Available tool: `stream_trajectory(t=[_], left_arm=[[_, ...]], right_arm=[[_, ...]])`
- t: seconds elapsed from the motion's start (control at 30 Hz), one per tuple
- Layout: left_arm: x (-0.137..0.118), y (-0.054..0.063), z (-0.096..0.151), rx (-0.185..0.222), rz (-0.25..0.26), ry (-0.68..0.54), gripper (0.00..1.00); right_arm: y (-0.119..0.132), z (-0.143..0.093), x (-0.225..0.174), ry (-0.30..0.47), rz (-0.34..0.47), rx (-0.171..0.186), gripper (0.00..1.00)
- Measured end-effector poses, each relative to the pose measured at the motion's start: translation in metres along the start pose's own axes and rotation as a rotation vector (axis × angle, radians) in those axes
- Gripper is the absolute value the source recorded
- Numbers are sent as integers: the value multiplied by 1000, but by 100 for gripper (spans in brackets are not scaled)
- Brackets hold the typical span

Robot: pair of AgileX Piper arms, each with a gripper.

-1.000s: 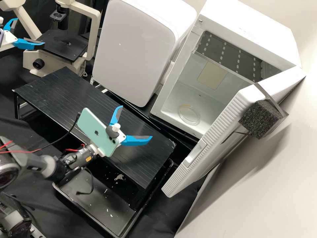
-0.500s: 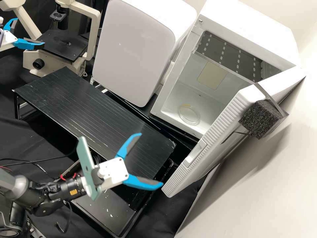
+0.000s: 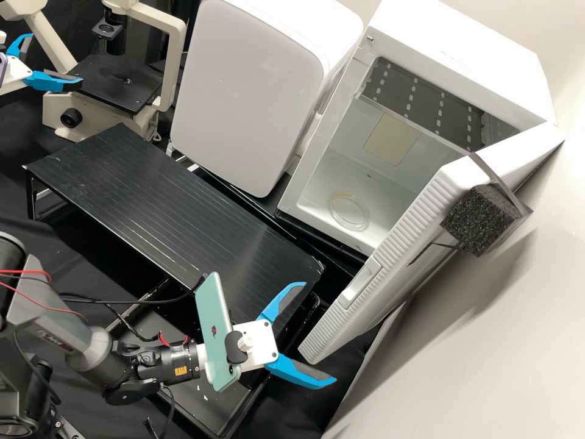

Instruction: Close the incubator door

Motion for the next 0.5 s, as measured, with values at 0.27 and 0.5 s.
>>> stream_trajectory(t=[0.27, 0.5], left_arm=[[0, 0, 0, 0, 0, 0, 100], [0, 0, 0, 0, 0, 0, 100]], right_arm=[[-18, -4, 15, 18, -51, -28, 100], [-27, 0, 21, 12, -85, -20, 100]])
